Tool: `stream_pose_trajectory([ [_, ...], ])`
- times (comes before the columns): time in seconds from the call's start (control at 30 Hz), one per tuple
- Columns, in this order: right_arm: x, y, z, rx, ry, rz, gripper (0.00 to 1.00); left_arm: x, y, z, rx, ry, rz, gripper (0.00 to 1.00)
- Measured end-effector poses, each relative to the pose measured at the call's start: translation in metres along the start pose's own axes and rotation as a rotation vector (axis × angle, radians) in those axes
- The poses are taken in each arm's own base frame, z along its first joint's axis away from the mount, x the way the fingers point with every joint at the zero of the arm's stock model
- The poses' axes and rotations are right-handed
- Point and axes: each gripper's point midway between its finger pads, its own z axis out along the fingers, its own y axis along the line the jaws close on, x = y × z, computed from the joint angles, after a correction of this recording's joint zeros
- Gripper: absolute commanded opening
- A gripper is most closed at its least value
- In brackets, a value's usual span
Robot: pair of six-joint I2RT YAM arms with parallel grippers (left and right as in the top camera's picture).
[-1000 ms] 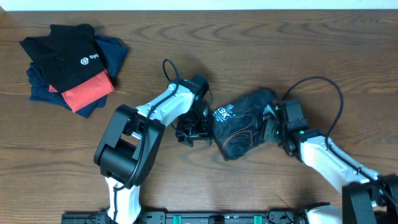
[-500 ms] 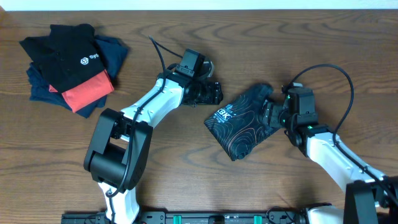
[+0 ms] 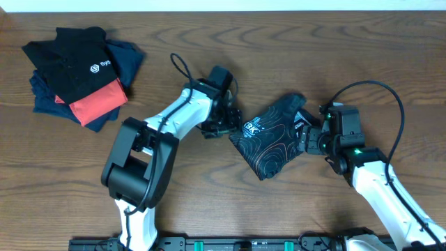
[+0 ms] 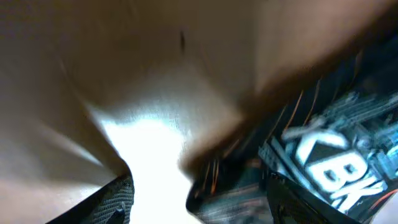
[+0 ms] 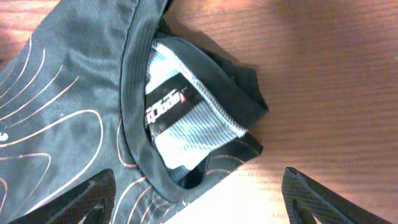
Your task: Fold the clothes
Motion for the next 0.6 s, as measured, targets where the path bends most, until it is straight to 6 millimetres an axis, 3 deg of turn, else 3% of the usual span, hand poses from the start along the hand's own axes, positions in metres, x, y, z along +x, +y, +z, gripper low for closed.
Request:
stream_pose_trajectory([
  [0.2, -0.001, 0.001, -0.013, -0.004, -0.017, -0.001, 0.85, 0.050, -0.011, 0.011, -0.074, 0.133, 0.037, 0.65],
  [0.4, 0.000, -0.001, -0.023, 0.003, -0.028, -0.003, 0.86, 0.106, -0.003, 0.018, -0.190, 0.296, 0.048, 0.62],
  [0.6, 0.002, -0.005, -0.025, 0.025, -0.025, -0.003, 0.88, 0.119, -0.001, 0.017, -0.227, 0.333, 0.054, 0.62],
])
